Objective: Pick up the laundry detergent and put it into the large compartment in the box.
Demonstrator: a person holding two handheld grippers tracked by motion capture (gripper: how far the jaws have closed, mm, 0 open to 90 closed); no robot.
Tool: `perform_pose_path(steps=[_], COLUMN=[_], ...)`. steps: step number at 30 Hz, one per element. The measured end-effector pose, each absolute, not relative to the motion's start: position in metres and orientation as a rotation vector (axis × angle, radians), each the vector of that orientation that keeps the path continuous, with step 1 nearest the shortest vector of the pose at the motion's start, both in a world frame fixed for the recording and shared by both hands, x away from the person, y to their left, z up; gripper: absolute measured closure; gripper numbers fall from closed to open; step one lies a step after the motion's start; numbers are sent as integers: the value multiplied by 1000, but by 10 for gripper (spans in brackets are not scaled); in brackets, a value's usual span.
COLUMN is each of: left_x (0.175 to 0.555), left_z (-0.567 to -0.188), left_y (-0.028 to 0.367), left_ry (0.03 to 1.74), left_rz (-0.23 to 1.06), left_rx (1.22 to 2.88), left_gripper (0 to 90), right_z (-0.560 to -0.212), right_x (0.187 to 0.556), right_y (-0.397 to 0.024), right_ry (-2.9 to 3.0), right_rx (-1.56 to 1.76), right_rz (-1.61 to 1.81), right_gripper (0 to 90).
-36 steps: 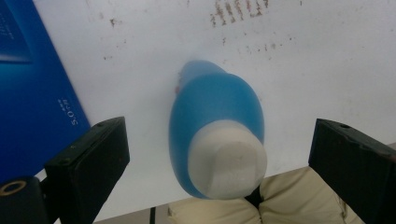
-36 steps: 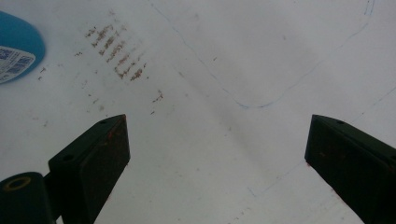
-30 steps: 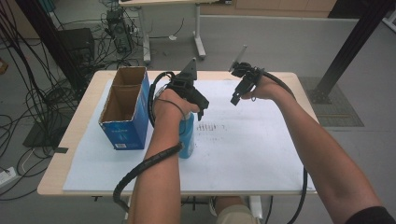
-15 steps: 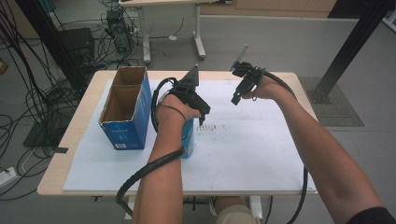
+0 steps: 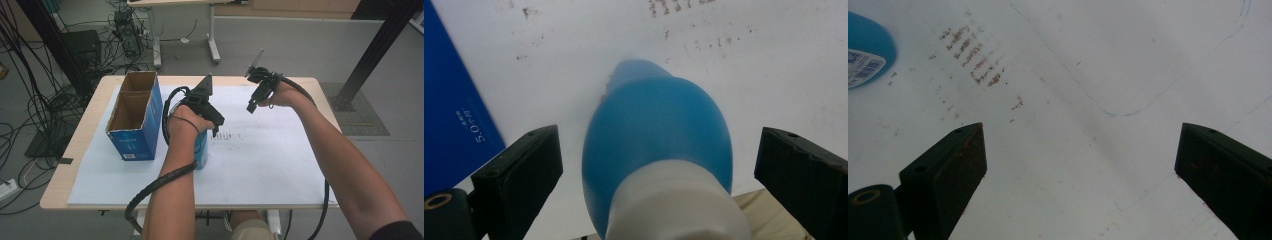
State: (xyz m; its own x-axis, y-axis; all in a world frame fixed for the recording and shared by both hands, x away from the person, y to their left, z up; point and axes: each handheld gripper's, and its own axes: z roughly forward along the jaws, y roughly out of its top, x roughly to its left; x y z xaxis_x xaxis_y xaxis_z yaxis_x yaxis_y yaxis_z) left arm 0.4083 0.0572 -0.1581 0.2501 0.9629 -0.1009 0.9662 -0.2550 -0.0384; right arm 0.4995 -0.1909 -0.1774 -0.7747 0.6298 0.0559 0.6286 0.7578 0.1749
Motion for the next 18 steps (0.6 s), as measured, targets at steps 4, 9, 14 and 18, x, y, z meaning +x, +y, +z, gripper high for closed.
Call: perform_pose_path(steps=[4,9,14,18], left_x=[407,406,405,405], left_z=[-159,-159,-157,-158], left_y=[57,58,59,58], left_ry=[1895,1895,1894,1889], left_rz=[-156,-154,-143,-144], left_rx=[2457,2458,2453,2456], left_gripper=[56,56,56,56], right_z=[-178,-178,-178,-179], right_x=[500,499,500,500], right_y=[-190,-189,-189,-188], right_ry=[2942,2942,2943,2944], right_rx=[1046,1046,1045,1049], right_rz=[287,284,282,280], right_gripper=[61,61,61,60])
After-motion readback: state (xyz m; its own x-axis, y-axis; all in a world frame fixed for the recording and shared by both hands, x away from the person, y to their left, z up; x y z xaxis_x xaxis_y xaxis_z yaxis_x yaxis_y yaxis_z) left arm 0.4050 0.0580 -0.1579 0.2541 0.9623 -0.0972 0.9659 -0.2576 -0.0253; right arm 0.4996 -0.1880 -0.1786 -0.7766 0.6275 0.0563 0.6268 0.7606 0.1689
